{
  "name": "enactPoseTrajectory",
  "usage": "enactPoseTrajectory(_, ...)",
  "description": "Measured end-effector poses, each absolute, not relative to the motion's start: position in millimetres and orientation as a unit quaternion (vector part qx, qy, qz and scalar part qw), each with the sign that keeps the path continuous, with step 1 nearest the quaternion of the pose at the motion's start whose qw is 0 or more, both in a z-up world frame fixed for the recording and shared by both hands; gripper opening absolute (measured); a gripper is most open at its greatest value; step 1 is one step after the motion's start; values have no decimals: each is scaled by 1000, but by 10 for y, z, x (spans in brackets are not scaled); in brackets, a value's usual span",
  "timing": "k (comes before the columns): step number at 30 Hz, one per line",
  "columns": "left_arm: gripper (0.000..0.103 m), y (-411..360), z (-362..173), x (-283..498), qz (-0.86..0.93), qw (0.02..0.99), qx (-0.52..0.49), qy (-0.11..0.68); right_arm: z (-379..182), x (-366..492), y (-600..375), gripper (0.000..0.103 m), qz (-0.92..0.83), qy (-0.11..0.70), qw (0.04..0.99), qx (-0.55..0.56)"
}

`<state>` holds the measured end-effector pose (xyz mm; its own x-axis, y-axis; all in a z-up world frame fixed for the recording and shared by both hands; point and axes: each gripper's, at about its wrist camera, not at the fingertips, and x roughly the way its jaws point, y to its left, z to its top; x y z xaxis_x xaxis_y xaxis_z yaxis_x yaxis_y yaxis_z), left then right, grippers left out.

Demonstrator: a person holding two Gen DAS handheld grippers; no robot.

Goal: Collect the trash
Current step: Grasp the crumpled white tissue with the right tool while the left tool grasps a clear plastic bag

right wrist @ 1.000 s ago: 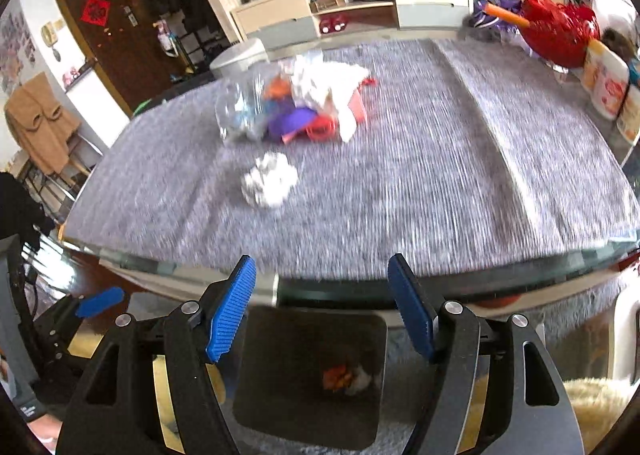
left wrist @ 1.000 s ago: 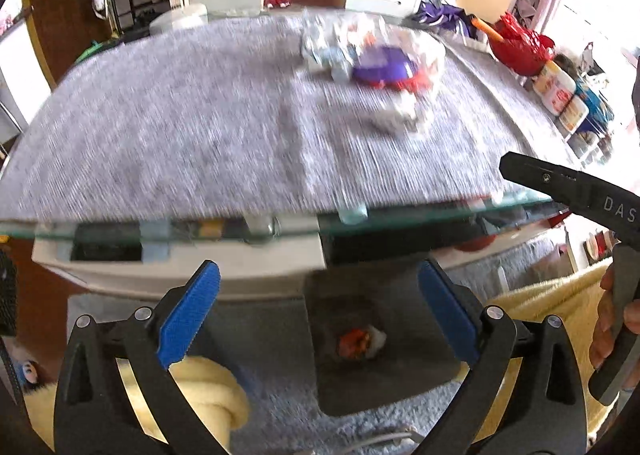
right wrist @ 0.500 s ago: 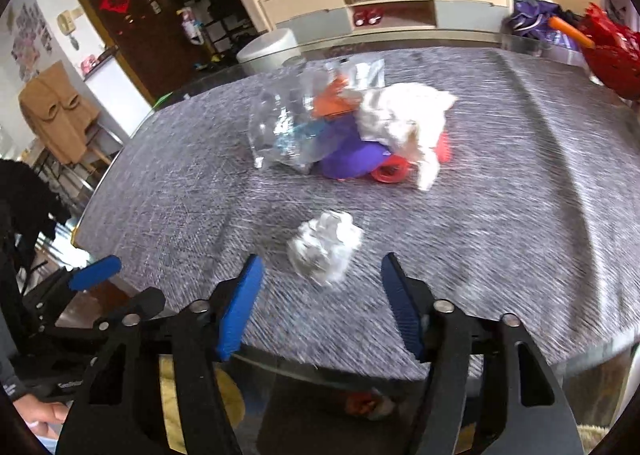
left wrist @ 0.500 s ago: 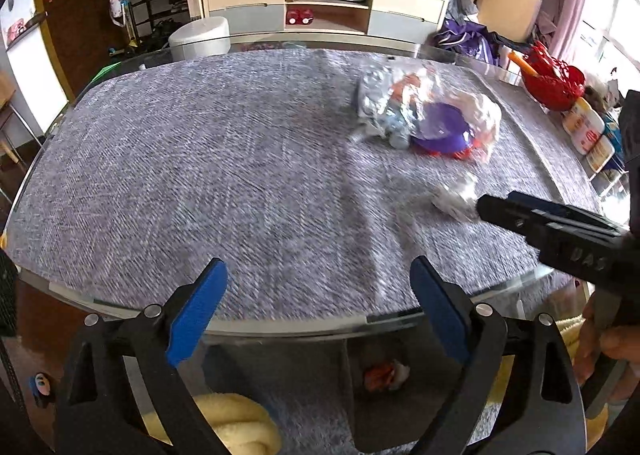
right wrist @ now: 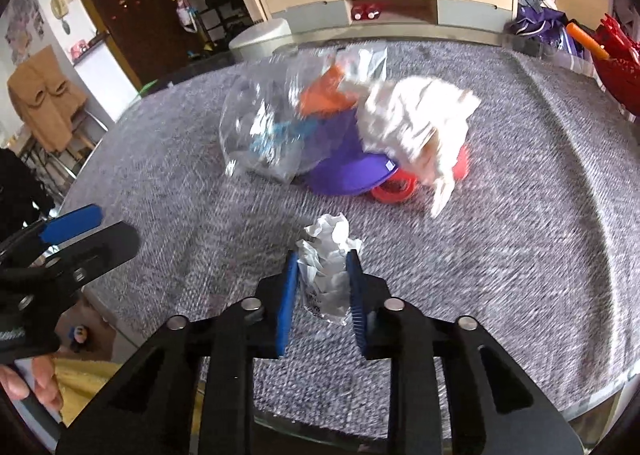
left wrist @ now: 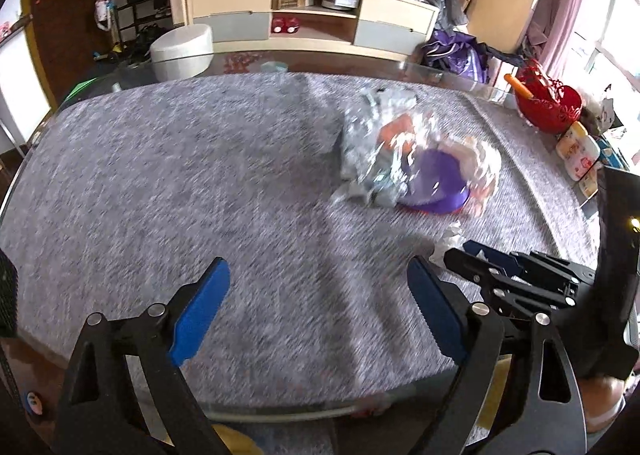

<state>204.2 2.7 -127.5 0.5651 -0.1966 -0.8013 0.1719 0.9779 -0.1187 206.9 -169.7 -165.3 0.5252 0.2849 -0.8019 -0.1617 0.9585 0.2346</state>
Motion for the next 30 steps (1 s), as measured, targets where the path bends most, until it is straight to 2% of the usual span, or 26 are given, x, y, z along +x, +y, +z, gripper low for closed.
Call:
enactPoseTrajectory(8,67,-193,-1324,2478,-136,880,-25,454,-1521,2004,-1906,21,122,462,876,60)
enactPoseTrajectory(19,66,-371,-1506,2881,-164,864,-52,474,-1537,2040,-2092,21,113,462,877,68)
enactPoseTrajectory(21,60,-407,-1529,2912,-173,860,-54,477,-1555,2058,-2085,21,112,465,876,68)
enactPoseTrajectory(23,43,-437,-1545,2927,-181,858,-53,478,-1566,2069,-2078,21,111,465,876,67)
enactPoseTrajectory(25,35,-481,-1550,2935,-187,857,-51,477,-1574,2077,-2071,21,109,466,876,68)
enactPoseTrajectory(26,27,-496,-1549,2934,-190,857,-51,477,-1574,2075,-2068,21,107,466,876,69)
enactPoseTrajectory(30,25,-520,-1500,2885,-190,861,-46,470,-1550,2052,-2061,21,100,463,878,70)
